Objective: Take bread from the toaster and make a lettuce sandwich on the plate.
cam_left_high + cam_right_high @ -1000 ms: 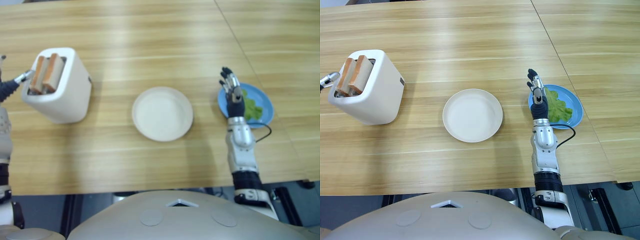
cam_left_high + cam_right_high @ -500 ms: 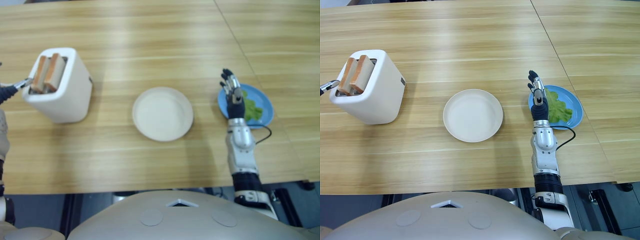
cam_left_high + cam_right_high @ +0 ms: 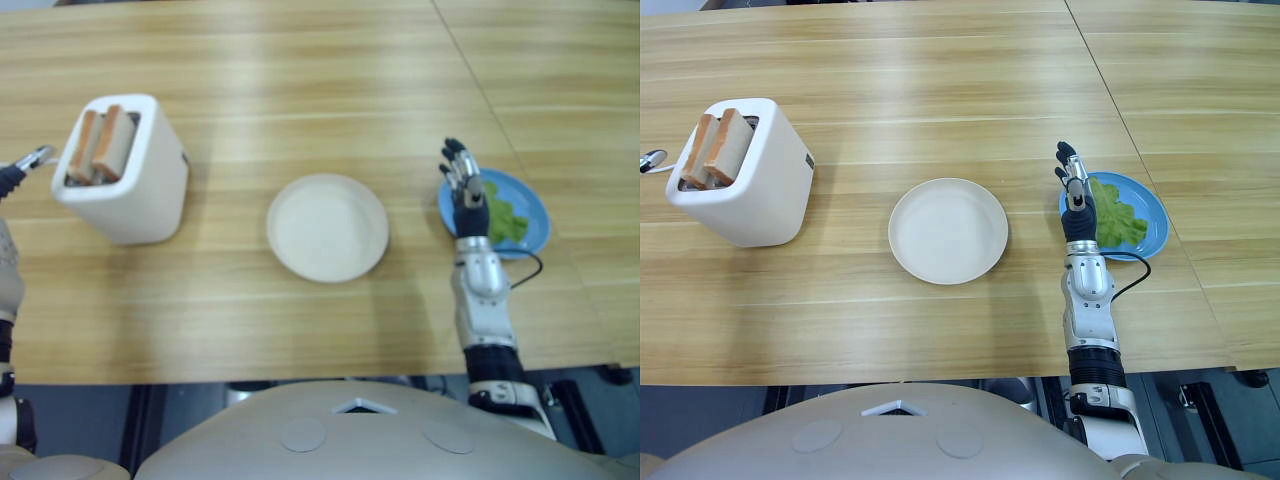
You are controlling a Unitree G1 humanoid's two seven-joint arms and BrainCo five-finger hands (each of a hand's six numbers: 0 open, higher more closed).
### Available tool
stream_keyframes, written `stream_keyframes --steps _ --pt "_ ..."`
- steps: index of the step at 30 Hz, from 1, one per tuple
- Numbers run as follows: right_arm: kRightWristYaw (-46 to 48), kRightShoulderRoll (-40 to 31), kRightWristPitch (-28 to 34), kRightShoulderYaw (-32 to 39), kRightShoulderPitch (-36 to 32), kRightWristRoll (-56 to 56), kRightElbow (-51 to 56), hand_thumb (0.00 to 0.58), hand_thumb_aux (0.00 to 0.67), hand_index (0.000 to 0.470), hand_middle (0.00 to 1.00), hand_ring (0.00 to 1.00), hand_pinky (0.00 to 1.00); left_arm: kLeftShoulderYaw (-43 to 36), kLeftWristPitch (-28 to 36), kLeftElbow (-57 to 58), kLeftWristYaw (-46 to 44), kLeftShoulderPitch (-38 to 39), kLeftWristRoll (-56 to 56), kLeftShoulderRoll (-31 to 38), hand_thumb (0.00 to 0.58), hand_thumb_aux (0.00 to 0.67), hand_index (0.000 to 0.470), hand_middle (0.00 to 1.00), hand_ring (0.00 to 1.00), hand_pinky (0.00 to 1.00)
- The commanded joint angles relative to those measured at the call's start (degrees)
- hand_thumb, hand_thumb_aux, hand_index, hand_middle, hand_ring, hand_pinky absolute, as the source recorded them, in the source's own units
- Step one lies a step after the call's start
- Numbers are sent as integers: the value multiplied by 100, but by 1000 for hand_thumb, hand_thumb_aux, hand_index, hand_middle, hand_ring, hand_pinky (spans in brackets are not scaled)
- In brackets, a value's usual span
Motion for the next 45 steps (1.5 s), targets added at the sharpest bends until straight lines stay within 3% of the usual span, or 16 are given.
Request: stream_keyframes --steps 1,11,20,42,43,44,45 --pt "-10 12 83 6 14 -45 9 0 0 0 0 0 0 5 37 -52 3 38 -5 87 0 0 0 0 0 0" --pt "-6 -6 67 7 -18 -61 113 0 0 0 0 0 0 -25 -17 -576 -212 169 -261 -263 0 0 0 0 0 0" --pt "-119 -90 -143 -44 -169 -225 843 0 0 0 0 0 0 -104 -85 -605 -230 184 -349 -365 0 0 0 0 0 0" --pt "-146 -133 -141 -57 -120 -221 681 0 0 0 0 0 0 -850 -89 -109 -76 149 -69 -605 0 0 0 0 0 0" --pt "-147 -134 -141 -56 -122 -223 681 0 0 0 0 0 0 -829 -111 -163 -38 154 -75 -610 53 32 22 0 0 0" --pt "-151 -135 -140 -55 -123 -228 681 0 0 0 0 0 0 -810 -133 -222 13 161 -70 -609 53 32 22 0 0 0" --pt "-155 -137 -138 -54 -124 -234 679 0 0 0 0 0 0 -782 -177 -292 81 169 -71 -609 560 547 375 0 0 0"
